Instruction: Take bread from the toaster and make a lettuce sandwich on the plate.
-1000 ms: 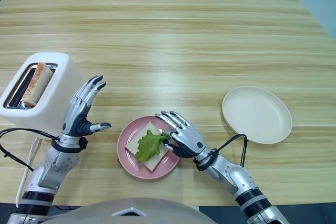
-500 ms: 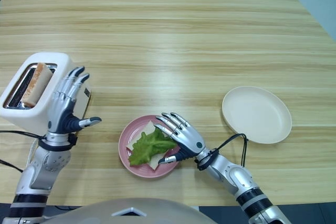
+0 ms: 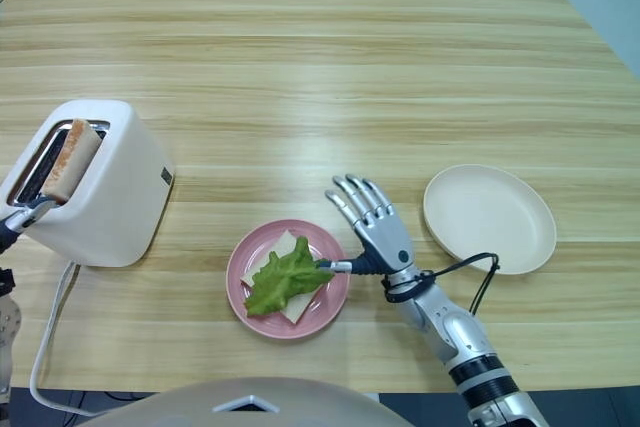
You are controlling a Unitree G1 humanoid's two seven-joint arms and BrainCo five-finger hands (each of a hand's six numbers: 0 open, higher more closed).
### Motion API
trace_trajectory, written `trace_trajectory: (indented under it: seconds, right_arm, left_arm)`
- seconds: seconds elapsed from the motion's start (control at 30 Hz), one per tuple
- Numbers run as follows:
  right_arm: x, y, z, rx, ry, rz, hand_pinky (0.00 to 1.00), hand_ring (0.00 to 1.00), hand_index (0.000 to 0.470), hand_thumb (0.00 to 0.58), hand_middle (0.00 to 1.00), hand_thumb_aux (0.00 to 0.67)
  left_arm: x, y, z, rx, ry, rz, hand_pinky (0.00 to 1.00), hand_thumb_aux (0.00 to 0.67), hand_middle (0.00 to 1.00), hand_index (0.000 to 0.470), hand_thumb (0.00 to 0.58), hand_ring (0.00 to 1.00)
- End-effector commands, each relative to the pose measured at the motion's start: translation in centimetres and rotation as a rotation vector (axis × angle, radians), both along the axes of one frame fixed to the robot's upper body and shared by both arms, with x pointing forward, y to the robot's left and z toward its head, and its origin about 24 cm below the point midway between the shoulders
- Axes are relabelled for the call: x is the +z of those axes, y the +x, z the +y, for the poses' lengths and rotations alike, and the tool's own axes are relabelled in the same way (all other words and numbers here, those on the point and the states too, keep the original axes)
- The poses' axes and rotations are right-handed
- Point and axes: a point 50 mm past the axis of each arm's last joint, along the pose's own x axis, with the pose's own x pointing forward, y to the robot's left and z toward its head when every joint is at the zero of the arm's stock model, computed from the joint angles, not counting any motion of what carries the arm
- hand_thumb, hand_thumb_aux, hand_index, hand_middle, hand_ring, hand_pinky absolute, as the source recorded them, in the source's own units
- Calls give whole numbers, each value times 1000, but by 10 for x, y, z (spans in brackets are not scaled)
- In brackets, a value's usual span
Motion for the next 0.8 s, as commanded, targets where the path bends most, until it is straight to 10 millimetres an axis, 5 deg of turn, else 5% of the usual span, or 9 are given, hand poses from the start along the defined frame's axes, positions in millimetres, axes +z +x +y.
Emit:
trace_trajectory:
  seconds: [0.03,0.6,0.63,0.67,0.7,0.73,0.8]
  right_arm:
    - [3,-5,-8,-53,51,-26,0,0,0,0,0,0]
    - [-4,-13,-11,-73,34,1,0,0,0,0,0,0]
    - [-4,-14,-11,-74,33,4,0,0,0,0,0,0]
    - [-5,-15,-11,-75,32,6,0,0,0,0,0,0]
    - [-5,-15,-11,-76,30,8,0,0,0,0,0,0]
    - [-5,-16,-11,-76,28,9,0,0,0,0,0,0]
    - [-6,-17,-12,-79,25,13,0,0,0,0,0,0]
  left_arm:
    - [-12,5,14,20,-42,149,0,0,0,0,0,0]
    - [-7,43,1,-138,-65,343,0,11,0,7,18,0]
    - [-8,43,0,-147,-62,366,0,24,0,17,40,0]
    - [-9,43,0,-152,-60,388,0,76,0,53,124,0]
    - [-11,42,0,-153,-57,410,0,242,0,170,343,0]
    - [-13,41,1,-153,-54,431,0,347,0,243,445,0]
    - [-18,37,2,-163,-45,489,0,407,0,286,491,0]
